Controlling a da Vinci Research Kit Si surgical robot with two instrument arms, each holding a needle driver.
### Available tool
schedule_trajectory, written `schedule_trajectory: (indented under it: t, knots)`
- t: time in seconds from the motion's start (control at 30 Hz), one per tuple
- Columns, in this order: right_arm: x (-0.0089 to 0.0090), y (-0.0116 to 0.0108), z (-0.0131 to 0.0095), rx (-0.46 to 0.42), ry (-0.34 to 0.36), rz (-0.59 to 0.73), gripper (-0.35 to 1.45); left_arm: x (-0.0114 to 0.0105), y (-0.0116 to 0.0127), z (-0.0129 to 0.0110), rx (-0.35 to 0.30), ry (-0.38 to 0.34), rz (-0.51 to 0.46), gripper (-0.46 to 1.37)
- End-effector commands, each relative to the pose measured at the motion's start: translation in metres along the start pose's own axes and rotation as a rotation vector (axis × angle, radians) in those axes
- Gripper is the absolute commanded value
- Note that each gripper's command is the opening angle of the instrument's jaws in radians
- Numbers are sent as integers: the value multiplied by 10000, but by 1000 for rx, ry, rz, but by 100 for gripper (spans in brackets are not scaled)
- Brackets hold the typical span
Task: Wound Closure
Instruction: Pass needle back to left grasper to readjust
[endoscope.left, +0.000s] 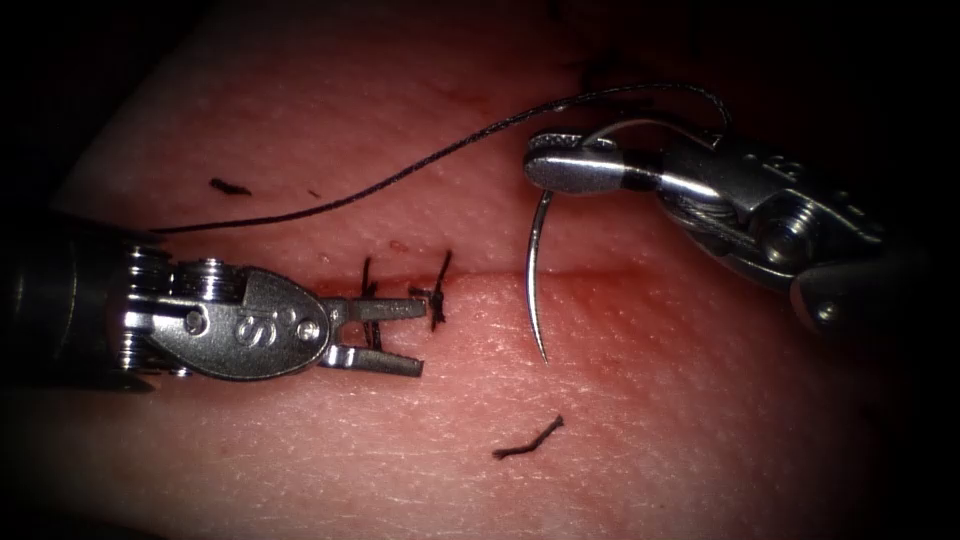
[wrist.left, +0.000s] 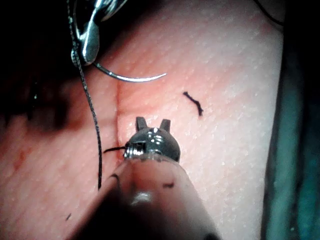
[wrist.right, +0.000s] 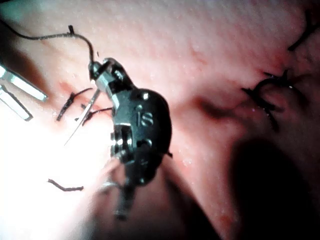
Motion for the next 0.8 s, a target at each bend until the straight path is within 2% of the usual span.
schedule_trajectory:
  t: [0.03, 0.43, 0.6, 0.73, 0.8]
  knots:
    - [1, -1, 0, -1, 0, -1, -35, 0, 0, 0, 1, -1, -1, 20]
    - [6, 2, 1, -5, 1, 4, -35, 0, 0, 0, 1, -1, 11, 29]
    - [5, 2, 2, -9, -9, 104, -35, 1, -1, 0, 18, 17, 54, 51]
    - [5, 4, 3, -17, -33, 156, -35, 5, -4, 0, 30, 49, 94, 53]
    - [6, 5, 3, -22, -48, 210, -35, 8, -5, 1, 32, 72, 144, 51]
